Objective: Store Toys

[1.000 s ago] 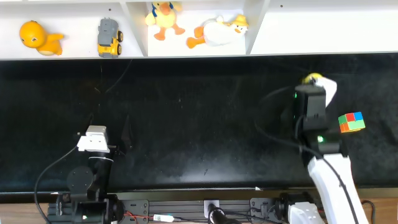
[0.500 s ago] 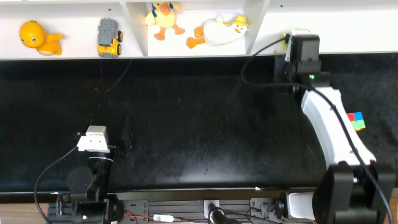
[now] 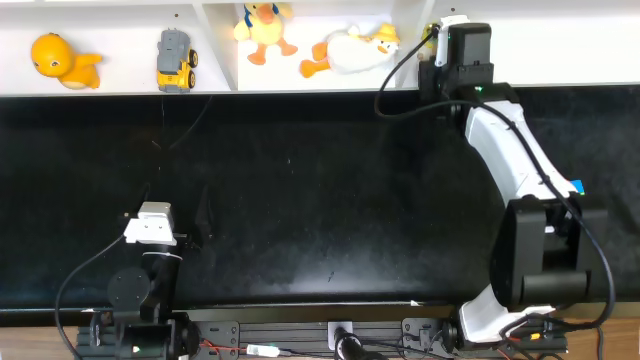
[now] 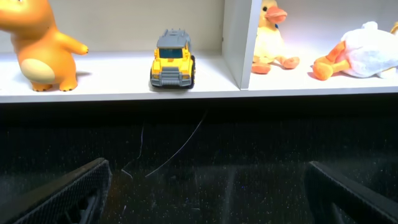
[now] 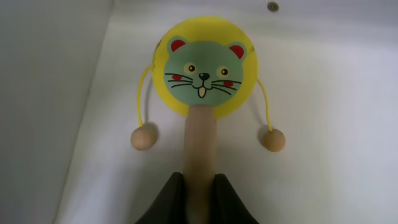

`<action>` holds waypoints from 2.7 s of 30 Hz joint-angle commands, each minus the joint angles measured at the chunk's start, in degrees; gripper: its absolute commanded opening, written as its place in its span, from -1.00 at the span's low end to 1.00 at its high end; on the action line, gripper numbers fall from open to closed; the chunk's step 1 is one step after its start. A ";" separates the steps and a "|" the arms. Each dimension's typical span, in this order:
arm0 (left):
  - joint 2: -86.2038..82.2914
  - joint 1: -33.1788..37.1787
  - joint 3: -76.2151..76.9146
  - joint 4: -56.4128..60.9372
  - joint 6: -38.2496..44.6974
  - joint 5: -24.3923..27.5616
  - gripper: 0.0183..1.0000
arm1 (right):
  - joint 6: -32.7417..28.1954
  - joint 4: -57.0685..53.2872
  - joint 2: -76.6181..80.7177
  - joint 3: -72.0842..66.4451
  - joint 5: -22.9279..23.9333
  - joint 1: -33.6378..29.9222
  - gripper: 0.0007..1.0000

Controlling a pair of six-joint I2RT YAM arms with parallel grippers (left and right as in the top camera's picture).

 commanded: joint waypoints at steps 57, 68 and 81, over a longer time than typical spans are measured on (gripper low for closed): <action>-0.70 -0.26 -0.09 -0.28 -0.59 -0.63 1.00 | 21.35 -19.19 -47.43 -38.25 -7.30 -12.90 0.99; -0.70 -0.26 -0.09 -0.28 -0.59 -0.63 1.00 | 13.64 -16.96 -42.49 -38.01 -7.37 -33.00 0.99; -0.70 -0.26 -0.09 -0.28 -0.59 -0.66 1.00 | -14.47 -18.34 -38.53 -25.90 11.45 -33.55 0.95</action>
